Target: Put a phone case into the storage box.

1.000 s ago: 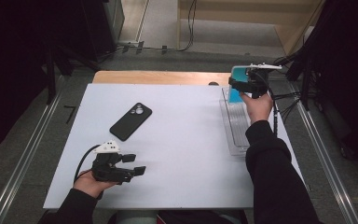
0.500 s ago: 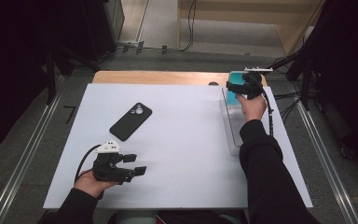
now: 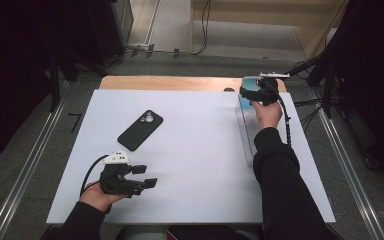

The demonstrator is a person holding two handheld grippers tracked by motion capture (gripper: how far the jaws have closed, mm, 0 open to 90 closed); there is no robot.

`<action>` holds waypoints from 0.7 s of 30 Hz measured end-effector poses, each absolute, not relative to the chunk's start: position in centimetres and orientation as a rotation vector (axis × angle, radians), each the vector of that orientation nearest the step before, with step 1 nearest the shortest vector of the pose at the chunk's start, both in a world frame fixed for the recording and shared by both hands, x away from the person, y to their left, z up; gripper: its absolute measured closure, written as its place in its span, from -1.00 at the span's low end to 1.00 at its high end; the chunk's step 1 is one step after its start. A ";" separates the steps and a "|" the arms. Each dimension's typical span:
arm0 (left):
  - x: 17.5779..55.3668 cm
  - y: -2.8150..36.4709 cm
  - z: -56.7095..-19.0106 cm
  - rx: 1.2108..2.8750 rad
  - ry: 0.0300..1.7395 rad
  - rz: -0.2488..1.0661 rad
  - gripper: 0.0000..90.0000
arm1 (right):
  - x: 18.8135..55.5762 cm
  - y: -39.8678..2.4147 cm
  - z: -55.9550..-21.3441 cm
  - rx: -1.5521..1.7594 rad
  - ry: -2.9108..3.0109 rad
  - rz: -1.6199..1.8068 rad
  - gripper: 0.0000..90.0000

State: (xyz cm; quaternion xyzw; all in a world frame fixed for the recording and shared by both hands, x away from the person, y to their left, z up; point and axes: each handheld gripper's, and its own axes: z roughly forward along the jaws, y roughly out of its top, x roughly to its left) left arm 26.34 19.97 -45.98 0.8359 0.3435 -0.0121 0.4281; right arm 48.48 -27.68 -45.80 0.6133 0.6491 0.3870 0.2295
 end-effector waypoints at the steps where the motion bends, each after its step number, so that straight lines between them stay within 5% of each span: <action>1: 26.3 20.0 -46.0 2.087 0.859 -0.031 -0.31 | 48.5 -27.7 -45.8 1.689 1.792 1.062 -0.80; 21: 26.6 20.2 -46.0 2.079 0.886 -0.025 -0.31 | 46.7 -28.0 -44.1 1.736 1.858 1.071 -1.00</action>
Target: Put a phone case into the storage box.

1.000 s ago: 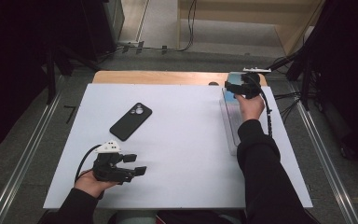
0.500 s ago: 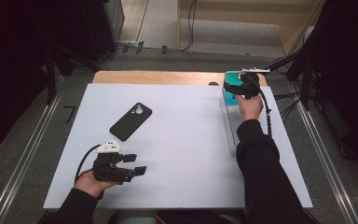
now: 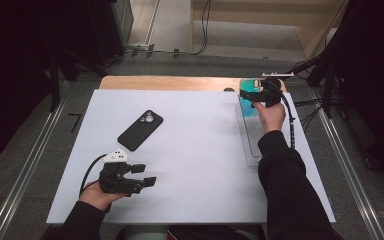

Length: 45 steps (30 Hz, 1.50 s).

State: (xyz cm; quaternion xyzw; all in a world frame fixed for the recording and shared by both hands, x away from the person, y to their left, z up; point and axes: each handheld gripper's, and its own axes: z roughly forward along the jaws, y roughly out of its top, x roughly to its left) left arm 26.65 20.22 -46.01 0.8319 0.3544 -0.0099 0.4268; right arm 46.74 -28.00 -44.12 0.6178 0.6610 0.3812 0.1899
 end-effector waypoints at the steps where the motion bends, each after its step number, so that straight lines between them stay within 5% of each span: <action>1: 26.7 20.2 -46.0 2.078 0.890 -0.027 -0.31 | 46.6 -28.0 -43.9 1.741 1.864 1.063 -1.00; 19: 27.6 20.2 -45.6 2.069 0.924 -0.042 -0.31 | 41.7 -27.0 -40.6 1.631 2.037 1.165 -1.00; 21: 27.8 20.3 -45.6 2.065 0.943 -0.061 -0.31 | 41.2 -26.6 -40.5 1.604 2.065 1.181 -0.77; 28: 28.1 20.4 -45.6 2.053 0.962 -0.073 -0.31 | 39.5 -24.8 -40.4 1.487 2.163 1.212 -0.59; 45: 28.2 20.9 -45.3 2.048 0.943 -0.053 -0.32 | 35.5 -22.1 -41.4 1.357 2.335 1.346 -0.50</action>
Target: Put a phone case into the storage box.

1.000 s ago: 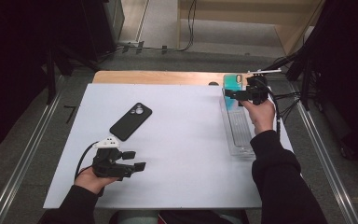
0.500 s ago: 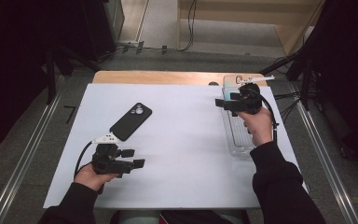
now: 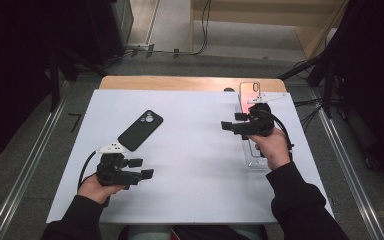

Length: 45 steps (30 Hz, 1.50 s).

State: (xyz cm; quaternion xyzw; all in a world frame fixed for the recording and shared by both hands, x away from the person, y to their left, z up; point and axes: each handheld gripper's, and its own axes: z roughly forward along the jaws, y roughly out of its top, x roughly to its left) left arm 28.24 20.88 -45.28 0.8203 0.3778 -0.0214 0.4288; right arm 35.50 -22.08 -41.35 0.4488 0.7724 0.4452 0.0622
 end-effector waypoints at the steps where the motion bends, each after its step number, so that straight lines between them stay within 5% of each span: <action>1: 28.3 20.9 -45.3 2.050 0.942 -0.051 -0.31 | 35.2 -22.0 -41.3 1.346 2.344 1.347 -0.50; 45: 28.1 21.2 -45.2 2.031 0.909 -0.061 -0.36 | 25.1 -22.9 -46.2 1.201 2.627 1.284 -0.51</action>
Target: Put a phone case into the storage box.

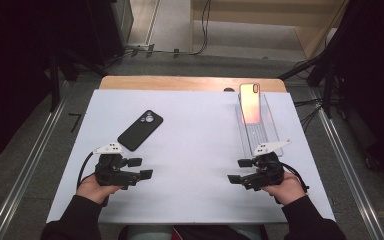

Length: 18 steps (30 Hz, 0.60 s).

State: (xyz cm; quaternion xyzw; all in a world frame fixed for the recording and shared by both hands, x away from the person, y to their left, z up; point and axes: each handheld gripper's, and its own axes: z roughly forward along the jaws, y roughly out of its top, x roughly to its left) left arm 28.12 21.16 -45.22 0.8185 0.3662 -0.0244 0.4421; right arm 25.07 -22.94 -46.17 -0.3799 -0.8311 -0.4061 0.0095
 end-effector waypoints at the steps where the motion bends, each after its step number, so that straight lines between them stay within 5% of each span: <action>1: 28.1 21.2 -45.2 2.035 0.909 -0.060 -0.36 | 25.0 -22.9 -46.3 -1.184 -2.599 -1.254 -0.51; 18: 28.4 21.6 -44.9 1.999 0.921 -0.032 -0.45 | 24.3 -23.6 -47.2 -1.192 -2.631 -1.179 -0.51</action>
